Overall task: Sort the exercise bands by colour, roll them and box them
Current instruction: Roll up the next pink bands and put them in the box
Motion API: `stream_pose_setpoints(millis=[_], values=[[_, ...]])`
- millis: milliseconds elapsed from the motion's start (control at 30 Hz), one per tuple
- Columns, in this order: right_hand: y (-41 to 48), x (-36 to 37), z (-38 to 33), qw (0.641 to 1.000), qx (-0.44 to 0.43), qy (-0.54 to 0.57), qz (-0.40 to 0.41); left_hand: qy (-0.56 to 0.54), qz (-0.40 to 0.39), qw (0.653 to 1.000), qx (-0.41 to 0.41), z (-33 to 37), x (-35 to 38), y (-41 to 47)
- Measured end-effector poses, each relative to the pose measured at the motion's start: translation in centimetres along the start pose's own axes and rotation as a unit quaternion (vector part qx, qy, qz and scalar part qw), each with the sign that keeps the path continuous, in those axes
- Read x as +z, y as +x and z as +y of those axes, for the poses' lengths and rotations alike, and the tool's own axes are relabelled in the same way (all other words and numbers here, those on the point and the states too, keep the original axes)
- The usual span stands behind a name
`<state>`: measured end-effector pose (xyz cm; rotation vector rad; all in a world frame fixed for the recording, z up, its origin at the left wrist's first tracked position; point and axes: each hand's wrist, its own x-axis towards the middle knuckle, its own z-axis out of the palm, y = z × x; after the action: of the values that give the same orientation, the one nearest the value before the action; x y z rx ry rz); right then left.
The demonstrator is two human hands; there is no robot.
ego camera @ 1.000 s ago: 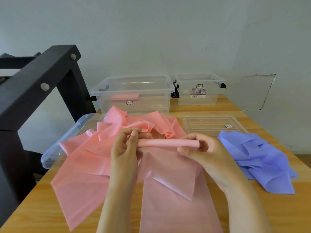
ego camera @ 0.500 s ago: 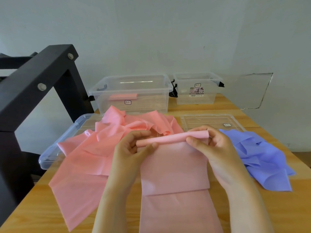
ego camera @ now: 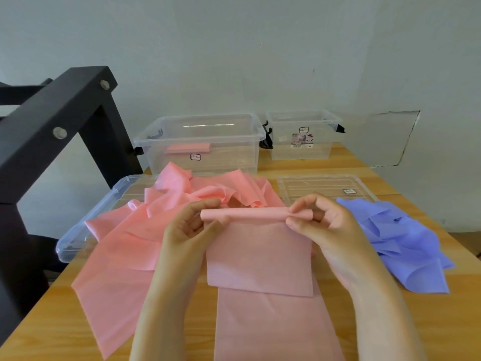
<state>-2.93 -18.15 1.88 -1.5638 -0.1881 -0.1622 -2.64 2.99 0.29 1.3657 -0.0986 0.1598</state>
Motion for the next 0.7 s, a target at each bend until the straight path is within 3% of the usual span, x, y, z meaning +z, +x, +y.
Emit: stream_pose_setpoints(millis=[200, 333, 533, 700], values=[[0.03, 0.33, 0.10, 1.000, 0.006, 0.015, 0.011, 0.072, -0.015, 0.997, 0.011, -0.30, 0.50, -0.04], [-0.08, 0.21, 0.30, 0.999, 0.035, -0.032, 0.009, 0.066, -0.011, 0.998, 0.015, -0.30, 0.36, -0.07], [-0.12, 0.03, 0.36, 0.999, -0.002, -0.037, 0.021, 0.138, -0.009, 0.990, 0.026, -0.66, 0.78, -0.14], [-0.14, 0.14, 0.81, 0.999, 0.042, -0.002, 0.035, 0.083, -0.004, 0.996, 0.034, -0.49, 1.08, -0.22]])
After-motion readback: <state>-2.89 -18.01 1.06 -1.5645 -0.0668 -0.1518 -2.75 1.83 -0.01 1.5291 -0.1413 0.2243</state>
